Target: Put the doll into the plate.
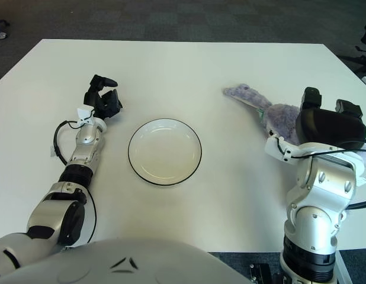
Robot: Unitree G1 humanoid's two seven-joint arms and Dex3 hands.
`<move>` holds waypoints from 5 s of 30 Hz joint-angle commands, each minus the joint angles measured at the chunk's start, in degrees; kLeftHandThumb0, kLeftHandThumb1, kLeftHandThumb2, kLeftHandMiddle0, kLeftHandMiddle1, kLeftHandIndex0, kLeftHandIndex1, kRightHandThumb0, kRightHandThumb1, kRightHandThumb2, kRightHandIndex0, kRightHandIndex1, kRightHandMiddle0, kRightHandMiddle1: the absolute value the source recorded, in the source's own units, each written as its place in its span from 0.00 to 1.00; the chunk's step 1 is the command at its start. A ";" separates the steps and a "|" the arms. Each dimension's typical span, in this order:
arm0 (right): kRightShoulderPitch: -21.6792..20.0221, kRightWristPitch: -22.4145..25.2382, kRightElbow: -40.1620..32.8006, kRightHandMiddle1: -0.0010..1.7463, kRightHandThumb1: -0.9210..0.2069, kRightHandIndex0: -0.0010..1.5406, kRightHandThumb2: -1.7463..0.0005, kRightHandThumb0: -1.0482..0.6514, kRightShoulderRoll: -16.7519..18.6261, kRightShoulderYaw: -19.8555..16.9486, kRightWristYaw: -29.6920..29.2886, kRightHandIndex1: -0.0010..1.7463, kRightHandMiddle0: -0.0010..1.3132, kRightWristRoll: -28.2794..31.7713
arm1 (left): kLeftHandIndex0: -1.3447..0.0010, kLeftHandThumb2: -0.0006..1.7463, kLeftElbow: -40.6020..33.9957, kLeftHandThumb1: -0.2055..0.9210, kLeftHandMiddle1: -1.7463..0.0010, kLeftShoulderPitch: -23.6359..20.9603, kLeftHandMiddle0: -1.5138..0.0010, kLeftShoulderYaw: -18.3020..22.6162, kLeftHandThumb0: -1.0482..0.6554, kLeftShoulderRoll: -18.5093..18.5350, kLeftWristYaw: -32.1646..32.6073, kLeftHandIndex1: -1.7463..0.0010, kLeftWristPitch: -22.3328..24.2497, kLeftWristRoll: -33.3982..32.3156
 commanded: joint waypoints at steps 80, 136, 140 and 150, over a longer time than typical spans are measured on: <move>-8.89 21.15 33.11 0.79 0.47 0.34 0.31 0.86 -12.51 12.25 -25.53 1.00 0.01 28.72 | 0.74 0.49 2.93 0.78 0.00 3.03 0.38 -1.03 0.39 0.01 0.39 0.00 -1.07 0.98; -6.43 18.78 31.45 1.00 0.03 0.24 0.76 0.82 -16.38 12.66 -31.67 0.90 0.71 40.80 | 0.75 0.49 1.83 0.78 0.00 3.34 0.39 -1.08 0.39 -0.33 -0.23 0.00 -1.11 0.58; -8.18 16.71 34.43 1.00 0.08 0.26 0.72 0.83 -17.55 12.68 -32.13 0.89 0.71 42.83 | 0.75 0.49 1.86 0.79 0.00 3.38 0.39 -1.10 0.39 -0.27 -0.50 0.00 -1.28 0.54; -9.49 10.83 37.98 1.00 0.49 0.37 0.30 0.88 -18.09 11.27 -35.74 0.99 0.72 50.27 | 0.75 0.49 2.02 0.78 0.00 3.34 0.39 -1.14 0.39 -0.20 -0.79 0.00 -1.36 0.40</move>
